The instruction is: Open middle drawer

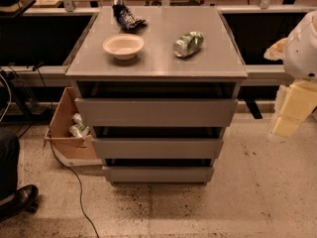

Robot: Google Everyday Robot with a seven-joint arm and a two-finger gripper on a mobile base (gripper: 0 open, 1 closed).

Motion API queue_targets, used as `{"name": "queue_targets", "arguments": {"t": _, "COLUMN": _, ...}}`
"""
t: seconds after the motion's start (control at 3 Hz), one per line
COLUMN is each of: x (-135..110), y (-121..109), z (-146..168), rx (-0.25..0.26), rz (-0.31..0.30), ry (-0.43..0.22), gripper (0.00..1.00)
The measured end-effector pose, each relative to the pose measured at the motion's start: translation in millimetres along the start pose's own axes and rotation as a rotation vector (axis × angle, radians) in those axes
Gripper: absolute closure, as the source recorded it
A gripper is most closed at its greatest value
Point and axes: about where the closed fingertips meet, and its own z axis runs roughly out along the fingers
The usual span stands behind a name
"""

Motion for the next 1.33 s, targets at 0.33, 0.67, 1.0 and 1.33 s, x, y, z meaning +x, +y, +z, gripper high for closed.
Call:
{"name": "queue_targets", "arguments": {"t": 0.33, "x": 6.5, "y": 4.2, "z": 36.5, "rx": -0.026, "rz": -0.009, "ry": -0.031, "gripper": 0.0}}
{"name": "queue_targets", "arguments": {"t": 0.67, "x": 12.6, "y": 9.2, "z": 94.8, "rx": -0.058, "rz": -0.014, "ry": -0.087, "gripper": 0.0}}
{"name": "queue_targets", "arguments": {"t": 1.0, "x": 10.9, "y": 18.3, "z": 155.0, "rx": -0.098, "rz": -0.02, "ry": -0.142, "gripper": 0.0}}
{"name": "queue_targets", "arguments": {"t": 1.33, "x": 7.1, "y": 36.1, "z": 222.1, "rx": -0.15, "rz": -0.016, "ry": -0.181, "gripper": 0.0}}
